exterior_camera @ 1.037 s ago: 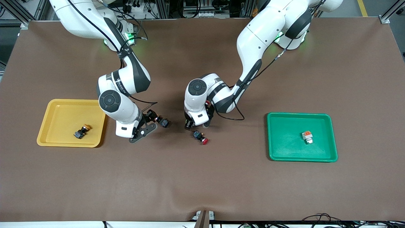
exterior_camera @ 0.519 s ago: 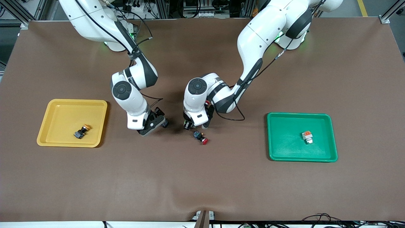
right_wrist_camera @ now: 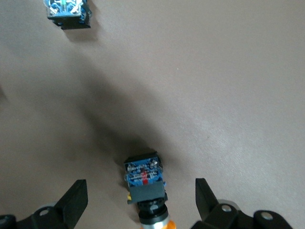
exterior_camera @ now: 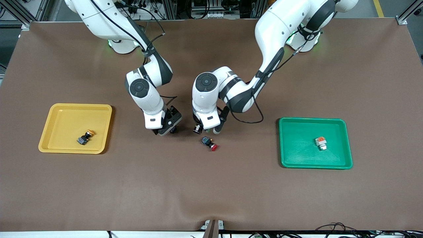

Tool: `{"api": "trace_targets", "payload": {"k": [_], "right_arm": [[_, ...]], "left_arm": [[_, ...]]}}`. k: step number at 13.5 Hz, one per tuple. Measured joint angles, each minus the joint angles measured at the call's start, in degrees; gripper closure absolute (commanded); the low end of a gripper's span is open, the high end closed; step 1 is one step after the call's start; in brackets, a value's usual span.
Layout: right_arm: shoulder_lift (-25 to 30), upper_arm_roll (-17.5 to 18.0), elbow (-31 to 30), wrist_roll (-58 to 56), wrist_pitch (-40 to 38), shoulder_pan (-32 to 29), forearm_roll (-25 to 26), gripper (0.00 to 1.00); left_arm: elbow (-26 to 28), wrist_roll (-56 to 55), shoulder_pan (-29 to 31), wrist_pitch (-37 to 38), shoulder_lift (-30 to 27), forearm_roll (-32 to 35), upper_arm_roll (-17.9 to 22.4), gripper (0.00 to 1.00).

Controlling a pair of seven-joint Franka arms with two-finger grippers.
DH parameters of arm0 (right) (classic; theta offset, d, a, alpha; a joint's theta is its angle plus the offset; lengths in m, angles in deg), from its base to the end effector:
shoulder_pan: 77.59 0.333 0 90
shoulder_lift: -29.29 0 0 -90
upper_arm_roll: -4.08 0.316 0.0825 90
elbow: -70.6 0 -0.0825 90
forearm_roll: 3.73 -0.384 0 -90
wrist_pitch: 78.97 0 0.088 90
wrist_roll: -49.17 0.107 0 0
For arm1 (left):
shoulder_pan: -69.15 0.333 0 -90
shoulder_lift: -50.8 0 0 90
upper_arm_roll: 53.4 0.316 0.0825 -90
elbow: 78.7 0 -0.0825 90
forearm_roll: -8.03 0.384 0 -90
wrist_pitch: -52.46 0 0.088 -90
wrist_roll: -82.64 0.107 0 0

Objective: Place green and yellow buttons in trays
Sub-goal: 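Place the green button in the green tray while the right gripper carries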

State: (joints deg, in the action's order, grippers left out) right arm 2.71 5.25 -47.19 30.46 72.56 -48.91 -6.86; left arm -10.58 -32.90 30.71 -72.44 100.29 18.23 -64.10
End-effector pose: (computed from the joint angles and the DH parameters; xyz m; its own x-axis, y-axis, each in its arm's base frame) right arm 0.5269 0.3004 0.2195 0.6919 0.7102 0.1301 0.7162 -0.6979 0.0009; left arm 0.5427 -0.5518 0.2825 0.4186 0.9071 -0.0451 0.9023 -0.4097 0.1341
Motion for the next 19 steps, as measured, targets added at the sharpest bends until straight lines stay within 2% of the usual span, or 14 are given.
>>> {"api": "trace_targets", "payload": {"k": [5,7,9,10,12,13,16,19], "right_arm": [[-2.0,-0.2,0.0,0.0,0.7,0.0,0.0,0.0],[-2.9,-0.3,0.0,0.0,0.8,0.0,0.0,0.0],[-3.3,-0.3,0.0,0.0,0.9,0.0,0.0,0.0],[-3.4,-0.3,0.0,0.0,1.0,0.0,0.0,0.18],[-3.4,-0.3,0.0,0.0,1.0,0.0,0.0,0.76],[-3.5,-0.3,0.0,0.0,1.0,0.0,0.0,1.0],[-3.9,-0.4,0.0,0.0,1.0,0.0,0.0,1.0],[-3.5,-0.6,0.4,0.0,0.1,-0.1,0.0,1.0]], "left_arm": [[0.6,11.1,5.2,6.9,-2.0,0.0,0.1,1.0],[3.1,16.4,8.6,8.0,-4.8,0.0,-0.1,1.0],[8.0,23.0,13.2,8.1,-8.9,0.0,-0.4,1.0],[10.7,26.1,15.8,8.1,-10.9,0.0,-0.9,1.0],[15.4,32.6,22.0,8.0,-13.9,0.0,-2.9,1.0],[17.5,36.3,25.4,7.8,-14.9,0.0,-4.0,1.0],[23.1,47.3,36.5,5.4,-15.7,0.0,-7.0,1.0],[30.6,57.8,44.7,-1.2,-15.6,0.0,-8.4,1.0]]}}
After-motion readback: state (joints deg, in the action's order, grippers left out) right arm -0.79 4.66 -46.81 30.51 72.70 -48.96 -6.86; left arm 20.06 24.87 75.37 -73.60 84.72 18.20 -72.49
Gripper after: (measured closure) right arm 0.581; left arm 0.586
